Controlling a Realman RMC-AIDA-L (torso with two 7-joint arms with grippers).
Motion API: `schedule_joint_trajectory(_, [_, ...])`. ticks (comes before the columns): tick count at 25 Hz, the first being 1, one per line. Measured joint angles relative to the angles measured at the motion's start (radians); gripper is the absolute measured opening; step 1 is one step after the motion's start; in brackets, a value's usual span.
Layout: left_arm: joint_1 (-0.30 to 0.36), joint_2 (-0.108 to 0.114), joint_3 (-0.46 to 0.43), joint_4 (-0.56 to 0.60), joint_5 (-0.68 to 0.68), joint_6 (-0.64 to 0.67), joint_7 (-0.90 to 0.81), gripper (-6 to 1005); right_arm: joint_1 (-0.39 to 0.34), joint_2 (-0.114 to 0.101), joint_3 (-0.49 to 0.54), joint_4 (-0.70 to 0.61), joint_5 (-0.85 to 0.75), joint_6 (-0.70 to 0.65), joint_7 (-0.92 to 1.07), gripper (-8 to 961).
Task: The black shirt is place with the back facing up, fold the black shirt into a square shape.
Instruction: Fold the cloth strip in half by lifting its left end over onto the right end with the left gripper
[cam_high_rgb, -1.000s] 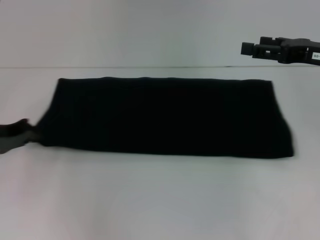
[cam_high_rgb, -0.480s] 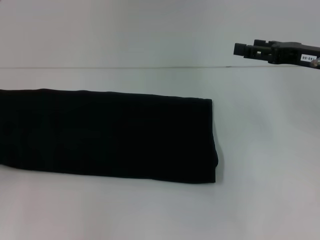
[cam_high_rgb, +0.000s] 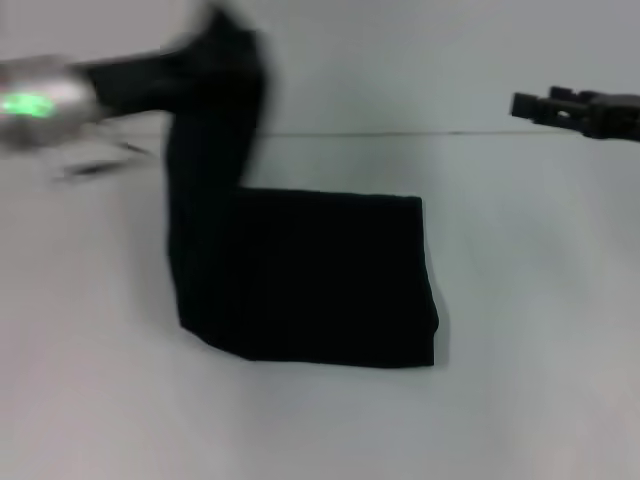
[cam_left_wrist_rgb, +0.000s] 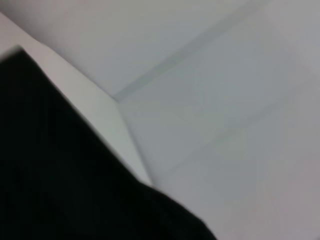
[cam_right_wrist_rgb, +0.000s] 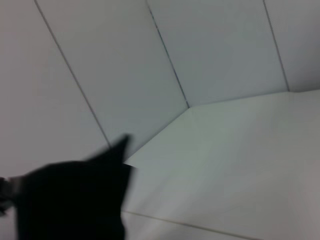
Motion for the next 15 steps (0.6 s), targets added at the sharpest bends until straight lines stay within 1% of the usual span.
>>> schedule_joint_trajectory(1, [-0.032, -0.024, 0.029, -0.037, -0.004, -0.036, 0.023, 86, -0.015, -0.008, 0.0, 0.0, 0.016, -0.01, 0.0, 916])
schedule_joint_trajectory(2, [-0.054, -0.042, 0.049, -0.08, -0.006, -0.071, 0.05, 87, -0.031, -0.02, 0.001, 0.0, 0.034, -0.021, -0.001, 916])
schedule_joint_trajectory(3, [-0.077, -0.056, 0.063, -0.133, -0.014, -0.109, 0.083, 89, -0.048, -0.032, 0.001, 0.0, 0.054, -0.032, -0.003, 916])
schedule_joint_trajectory(4, [-0.098, -0.069, 0.076, -0.223, -0.027, -0.16, 0.132, 91, -0.072, -0.049, 0.001, 0.002, 0.08, -0.049, -0.007, 916])
schedule_joint_trajectory(5, [-0.115, -0.071, 0.079, -0.325, -0.053, -0.209, 0.192, 92, -0.083, -0.057, 0.002, 0.003, 0.091, -0.058, -0.01, 917])
schedule_joint_trajectory(6, [-0.126, -0.072, 0.079, -0.429, -0.083, -0.257, 0.26, 94, -0.083, -0.057, 0.002, 0.003, 0.091, -0.058, -0.01, 917])
schedule_joint_trajectory(7, [-0.131, -0.072, 0.077, -0.534, -0.119, -0.303, 0.328, 96, -0.094, -0.064, 0.002, 0.004, 0.098, -0.063, -0.011, 917])
schedule_joint_trajectory(9, [-0.121, -0.076, 0.072, -0.665, -0.196, -0.357, 0.479, 99, -0.108, -0.072, 0.002, 0.006, 0.105, -0.071, -0.011, 917])
schedule_joint_trajectory(11, [-0.098, -0.079, 0.072, -0.761, -0.268, -0.355, 0.628, 102, -0.114, -0.074, 0.002, 0.008, 0.105, -0.072, -0.011, 917])
schedule_joint_trajectory(12, [-0.089, -0.08, 0.072, -0.788, -0.29, -0.341, 0.68, 104, -0.116, -0.074, 0.001, 0.009, 0.104, -0.071, -0.01, 917])
schedule_joint_trajectory(13, [-0.079, -0.08, 0.072, -0.811, -0.308, -0.304, 0.738, 142, -0.117, -0.074, 0.0, 0.01, 0.101, -0.07, -0.007, 917])
schedule_joint_trajectory(15, [-0.06, -0.08, 0.074, -0.818, -0.314, -0.225, 0.802, 219, -0.114, -0.074, -0.004, 0.013, 0.088, -0.066, 0.012, 916])
